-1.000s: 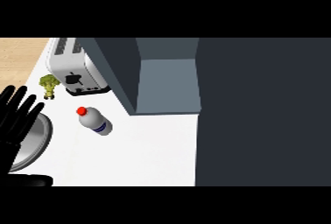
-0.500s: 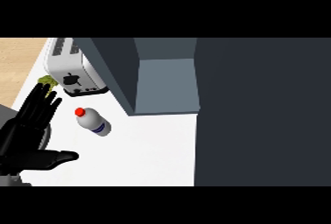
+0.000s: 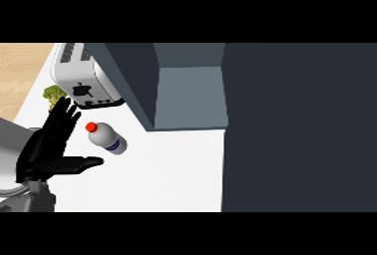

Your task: Pick up the bottled water, place it into the cabinet and close the cabinet

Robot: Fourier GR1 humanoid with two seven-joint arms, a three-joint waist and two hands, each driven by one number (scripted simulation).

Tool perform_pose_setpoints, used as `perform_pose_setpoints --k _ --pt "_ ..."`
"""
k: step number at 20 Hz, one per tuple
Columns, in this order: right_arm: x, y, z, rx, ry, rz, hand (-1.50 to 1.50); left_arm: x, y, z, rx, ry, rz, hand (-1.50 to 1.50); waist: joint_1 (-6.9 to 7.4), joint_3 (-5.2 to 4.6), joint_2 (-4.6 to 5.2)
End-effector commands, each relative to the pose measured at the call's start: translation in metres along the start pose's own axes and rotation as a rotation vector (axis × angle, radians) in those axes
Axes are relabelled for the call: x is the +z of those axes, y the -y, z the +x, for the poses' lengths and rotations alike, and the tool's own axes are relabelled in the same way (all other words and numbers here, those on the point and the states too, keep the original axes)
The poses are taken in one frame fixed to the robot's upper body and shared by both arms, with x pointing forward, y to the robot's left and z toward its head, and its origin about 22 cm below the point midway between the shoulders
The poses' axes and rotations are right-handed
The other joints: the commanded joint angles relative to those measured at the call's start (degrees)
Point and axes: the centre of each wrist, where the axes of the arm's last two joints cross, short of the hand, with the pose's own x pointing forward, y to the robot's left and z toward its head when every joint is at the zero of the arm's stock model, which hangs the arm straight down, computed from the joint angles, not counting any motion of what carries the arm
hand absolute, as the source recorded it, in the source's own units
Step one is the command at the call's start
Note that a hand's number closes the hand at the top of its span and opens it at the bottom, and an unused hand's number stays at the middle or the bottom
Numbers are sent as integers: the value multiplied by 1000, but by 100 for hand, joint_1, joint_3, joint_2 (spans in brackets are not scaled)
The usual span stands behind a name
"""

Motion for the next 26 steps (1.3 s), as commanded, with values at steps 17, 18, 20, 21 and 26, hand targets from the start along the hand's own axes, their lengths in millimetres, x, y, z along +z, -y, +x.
perform_pose_setpoints --k 17,18,20,21,26 --pt "19 -17 44 -81 79 61 -150 -18 0 -109 49 -92 46 -150 15 -7 18" --pt "27 -15 46 -87 66 92 -150 -23 -2 -109 60 -92 56 -150 -81 -10 12" --pt "19 -13 37 -99 89 50 -150 -20 -24 -111 116 -79 46 -150 0 -12 31" --pt "22 -20 39 -92 79 44 -150 -29 2 -113 138 -89 28 -150 3 -7 15" --pt "25 -16 42 -82 84 46 -150 -20 -4 -132 220 -60 -50 -150 -32 -14 30"
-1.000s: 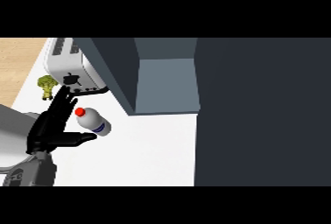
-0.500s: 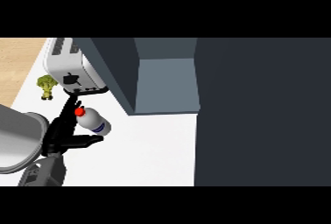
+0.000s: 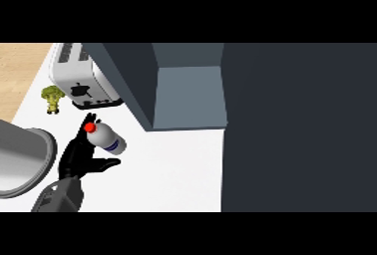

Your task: Pick up the bottled water, place it into the cabinet and close the cabinet

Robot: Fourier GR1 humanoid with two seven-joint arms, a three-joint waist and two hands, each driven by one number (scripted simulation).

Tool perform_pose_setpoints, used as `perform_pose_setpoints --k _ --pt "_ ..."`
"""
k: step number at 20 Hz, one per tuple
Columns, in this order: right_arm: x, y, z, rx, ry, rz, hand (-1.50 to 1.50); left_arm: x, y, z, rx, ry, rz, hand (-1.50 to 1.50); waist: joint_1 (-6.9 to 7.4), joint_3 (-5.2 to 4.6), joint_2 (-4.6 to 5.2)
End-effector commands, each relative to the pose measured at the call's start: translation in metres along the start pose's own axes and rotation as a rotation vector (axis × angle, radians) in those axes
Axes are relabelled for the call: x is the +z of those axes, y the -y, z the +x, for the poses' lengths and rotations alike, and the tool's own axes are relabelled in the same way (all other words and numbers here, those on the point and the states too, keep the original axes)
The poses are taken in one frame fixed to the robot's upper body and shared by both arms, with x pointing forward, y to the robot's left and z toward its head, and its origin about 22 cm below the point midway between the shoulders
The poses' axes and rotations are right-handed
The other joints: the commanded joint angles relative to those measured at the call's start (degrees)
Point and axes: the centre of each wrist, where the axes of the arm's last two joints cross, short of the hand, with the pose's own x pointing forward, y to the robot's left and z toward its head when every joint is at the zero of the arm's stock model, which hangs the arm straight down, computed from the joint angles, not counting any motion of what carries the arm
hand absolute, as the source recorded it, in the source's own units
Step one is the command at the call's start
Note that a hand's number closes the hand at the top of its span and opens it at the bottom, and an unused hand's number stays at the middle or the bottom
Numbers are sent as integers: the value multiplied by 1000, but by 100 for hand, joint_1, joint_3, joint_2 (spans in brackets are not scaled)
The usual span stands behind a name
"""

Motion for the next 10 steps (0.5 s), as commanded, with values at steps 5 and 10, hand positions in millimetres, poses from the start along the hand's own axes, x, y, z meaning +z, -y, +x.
perform_pose_setpoints --k 5,10 --pt "-3 -17 44 -19 80 46 -150 -1 20 -30 90 28 -67 150 -1 -1 10" --pt "0 -19 40 -2 79 23 -150 -9 14 -25 267 56 -60 150 32 2 -1"
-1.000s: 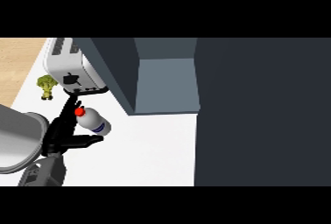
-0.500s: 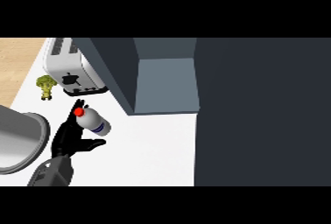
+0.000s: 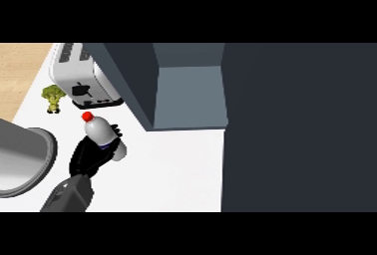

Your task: Pick up the bottled water, place it into the cabinet and close the cabinet

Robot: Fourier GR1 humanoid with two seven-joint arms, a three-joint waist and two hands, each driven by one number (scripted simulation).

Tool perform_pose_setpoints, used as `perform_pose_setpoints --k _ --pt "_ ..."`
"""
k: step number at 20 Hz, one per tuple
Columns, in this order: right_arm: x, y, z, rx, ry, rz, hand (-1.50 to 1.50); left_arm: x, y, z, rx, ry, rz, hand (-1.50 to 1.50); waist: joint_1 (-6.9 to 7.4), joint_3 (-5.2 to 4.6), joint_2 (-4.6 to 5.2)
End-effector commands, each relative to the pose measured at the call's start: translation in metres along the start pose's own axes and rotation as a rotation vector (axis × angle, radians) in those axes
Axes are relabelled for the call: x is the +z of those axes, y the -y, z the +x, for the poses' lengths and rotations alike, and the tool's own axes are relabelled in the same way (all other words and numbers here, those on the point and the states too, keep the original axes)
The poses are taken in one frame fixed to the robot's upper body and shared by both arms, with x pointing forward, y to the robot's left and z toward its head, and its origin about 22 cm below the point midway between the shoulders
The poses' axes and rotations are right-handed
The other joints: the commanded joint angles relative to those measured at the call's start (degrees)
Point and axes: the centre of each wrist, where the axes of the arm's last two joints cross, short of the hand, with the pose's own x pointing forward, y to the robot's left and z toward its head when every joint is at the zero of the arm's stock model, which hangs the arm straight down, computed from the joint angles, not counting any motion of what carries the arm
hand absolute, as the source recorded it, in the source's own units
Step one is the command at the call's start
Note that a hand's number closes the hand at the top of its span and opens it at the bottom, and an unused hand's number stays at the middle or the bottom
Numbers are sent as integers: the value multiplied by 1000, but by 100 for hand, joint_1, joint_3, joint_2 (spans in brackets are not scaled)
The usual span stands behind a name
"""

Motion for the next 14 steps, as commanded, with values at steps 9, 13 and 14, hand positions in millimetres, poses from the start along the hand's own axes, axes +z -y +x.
perform_pose_setpoints --k 9,13,14 --pt "0 -17 44 -10 75 35 -150 -13 -3 10 53 102 -46 150 44 5 -4" --pt "10 -19 41 2 73 32 -150 -1 -15 11 11 196 -8 150 51 9 -27" --pt "3 -24 41 1 83 4 -150 14 -18 0 -14 208 -14 150 122 8 -22"
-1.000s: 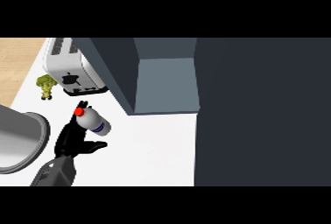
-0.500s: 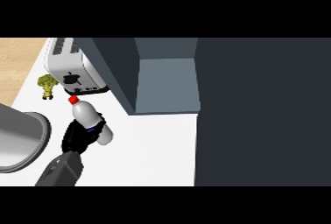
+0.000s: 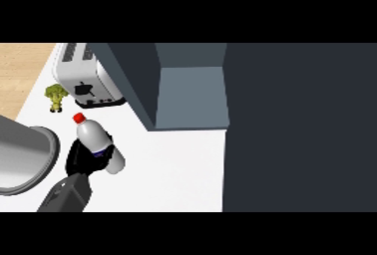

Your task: Pick up the bottled water, place it into the cabinet and close the cabinet

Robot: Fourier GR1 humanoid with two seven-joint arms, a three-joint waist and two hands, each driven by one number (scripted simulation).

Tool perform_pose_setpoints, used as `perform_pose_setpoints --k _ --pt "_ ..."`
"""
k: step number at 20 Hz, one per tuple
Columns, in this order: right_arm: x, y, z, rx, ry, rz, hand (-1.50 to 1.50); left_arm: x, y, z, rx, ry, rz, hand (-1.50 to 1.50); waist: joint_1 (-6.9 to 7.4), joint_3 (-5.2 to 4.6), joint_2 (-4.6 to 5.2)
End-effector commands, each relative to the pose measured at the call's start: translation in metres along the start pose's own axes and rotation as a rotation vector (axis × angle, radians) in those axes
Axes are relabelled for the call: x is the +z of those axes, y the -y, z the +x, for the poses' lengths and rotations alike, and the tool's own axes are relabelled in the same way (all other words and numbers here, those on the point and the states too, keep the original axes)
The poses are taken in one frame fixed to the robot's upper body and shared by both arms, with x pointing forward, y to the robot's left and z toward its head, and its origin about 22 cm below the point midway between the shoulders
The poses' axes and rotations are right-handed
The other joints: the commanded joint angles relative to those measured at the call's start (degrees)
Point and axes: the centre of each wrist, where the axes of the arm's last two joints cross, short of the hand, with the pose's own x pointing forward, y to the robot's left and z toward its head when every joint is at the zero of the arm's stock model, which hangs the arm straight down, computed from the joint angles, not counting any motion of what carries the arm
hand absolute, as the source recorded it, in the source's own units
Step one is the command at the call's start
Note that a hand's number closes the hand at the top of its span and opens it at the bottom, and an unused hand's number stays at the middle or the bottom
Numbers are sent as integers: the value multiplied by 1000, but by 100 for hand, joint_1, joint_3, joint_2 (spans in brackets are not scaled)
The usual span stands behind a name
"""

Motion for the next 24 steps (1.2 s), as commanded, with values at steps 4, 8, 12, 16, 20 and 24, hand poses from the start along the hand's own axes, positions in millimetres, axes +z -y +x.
perform_pose_setpoints --k 4,8,12,16,20,24 --pt "-6 -18 28 -4 66 9 -150 37 -24 3 -102 133 5 150 124 11 -22" --pt "4 -24 39 9 67 14 -150 18 -7 14 -113 107 -25 150 73 15 -41" --pt "-2 -24 43 1 64 19 -150 1 29 14 -114 118 -83 150 120 14 -35" --pt "1 -17 42 7 52 35 -150 -9 84 7 -104 95 -119 150 103 14 -43" --pt "-1 -22 41 -1 58 22 -150 -14 116 23 -113 94 -149 150 120 11 -48" --pt "-4 -18 42 -5 72 27 -150 -25 153 39 -152 134 -130 150 79 8 -36"
